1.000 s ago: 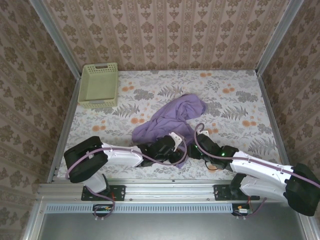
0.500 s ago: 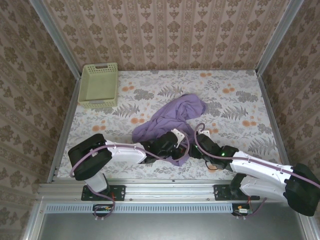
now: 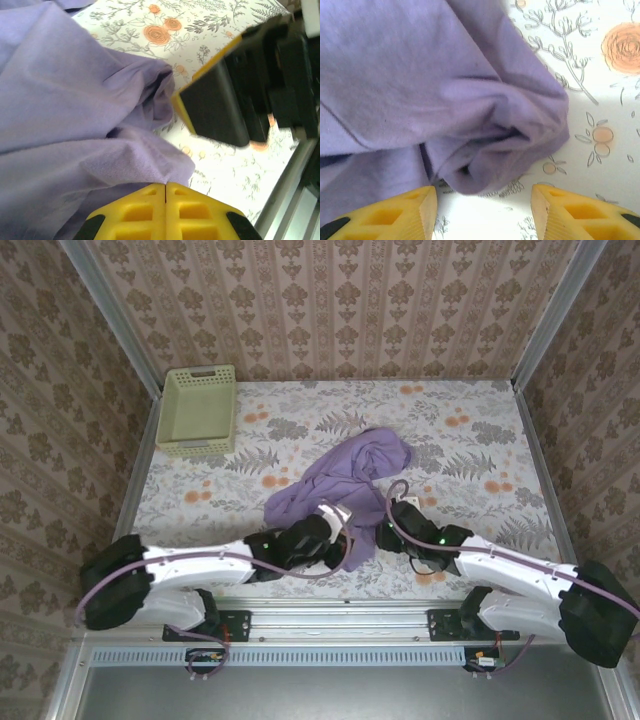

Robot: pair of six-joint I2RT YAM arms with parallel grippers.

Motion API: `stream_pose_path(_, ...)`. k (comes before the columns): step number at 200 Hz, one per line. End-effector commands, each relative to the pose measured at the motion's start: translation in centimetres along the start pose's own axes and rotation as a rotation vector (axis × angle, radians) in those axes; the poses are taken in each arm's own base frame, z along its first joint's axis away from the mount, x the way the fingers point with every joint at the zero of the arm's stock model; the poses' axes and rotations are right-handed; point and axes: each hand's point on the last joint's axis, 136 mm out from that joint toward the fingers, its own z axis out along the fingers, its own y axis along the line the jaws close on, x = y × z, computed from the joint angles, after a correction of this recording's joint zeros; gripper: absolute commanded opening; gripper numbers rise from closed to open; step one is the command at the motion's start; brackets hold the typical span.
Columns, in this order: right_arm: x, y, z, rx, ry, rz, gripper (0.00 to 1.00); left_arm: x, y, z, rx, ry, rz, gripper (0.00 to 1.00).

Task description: Fold the inside-out t-shirt

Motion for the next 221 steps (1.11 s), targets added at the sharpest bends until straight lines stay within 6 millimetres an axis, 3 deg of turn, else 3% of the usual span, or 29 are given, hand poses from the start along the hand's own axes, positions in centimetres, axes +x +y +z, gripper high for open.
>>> stream_pose_path(1,-3.3,1.5,-0.1,-0.030,-0.051,-0.014,0.55,1.6,2.6,-3.2,-0.104,0.021,-0.016,0.00)
stream_pose_path(26,-5.8,2.5,1.1,-0.022,-0.055,-0.036,0.59,2.1,5.4,-7.3,-0.195,-0.014,-0.052,0.00)
stream_pose_path(51,-7.2,4.1,2.6,-0.030,-0.023,-0.055,0.60,3.3,8.3,-9.8,-0.271,-0.019,-0.112,0.00)
stream_pose_path(61,-6.7,4.0,3.8,-0.003,0.020,-0.065,0.60,3.8,9.4,-10.4,-0.305,-0.012,-0.144,0.00)
stream_pose_path(84,-5.5,3.6,4.6,0.009,0.046,-0.073,0.68,4.7,11.8,-11.5,-0.388,-0.004,-0.213,0.00)
stream_pose_path(107,-3.8,2.8,4.0,-0.010,0.038,-0.096,0.78,4.9,13.4,-11.9,-0.440,0.010,-0.261,0.00)
stream_pose_path(135,-2.7,2.4,1.8,-0.084,0.005,-0.117,0.87,5.3,15.0,-11.7,-0.488,0.048,-0.304,0.00)
stream_pose_path(161,-1.0,2.7,2.1,-0.129,0.055,-0.083,0.89,4.9,15.1,-11.2,-0.477,0.048,-0.305,0.00)
stream_pose_path(200,1.9,4.1,5.4,-0.163,0.175,-0.026,0.79,4.2,15.4,-11.1,-0.488,0.033,-0.311,0.00)
stream_pose_path(210,2.3,4.3,5.8,-0.148,0.194,-0.046,0.69,4.0,15.6,-11.2,-0.498,0.028,-0.312,0.00)
stream_pose_path(221,2.1,4.0,5.8,-0.109,0.193,-0.063,0.51,3.7,16.0,-11.4,-0.516,0.022,-0.313,0.00)
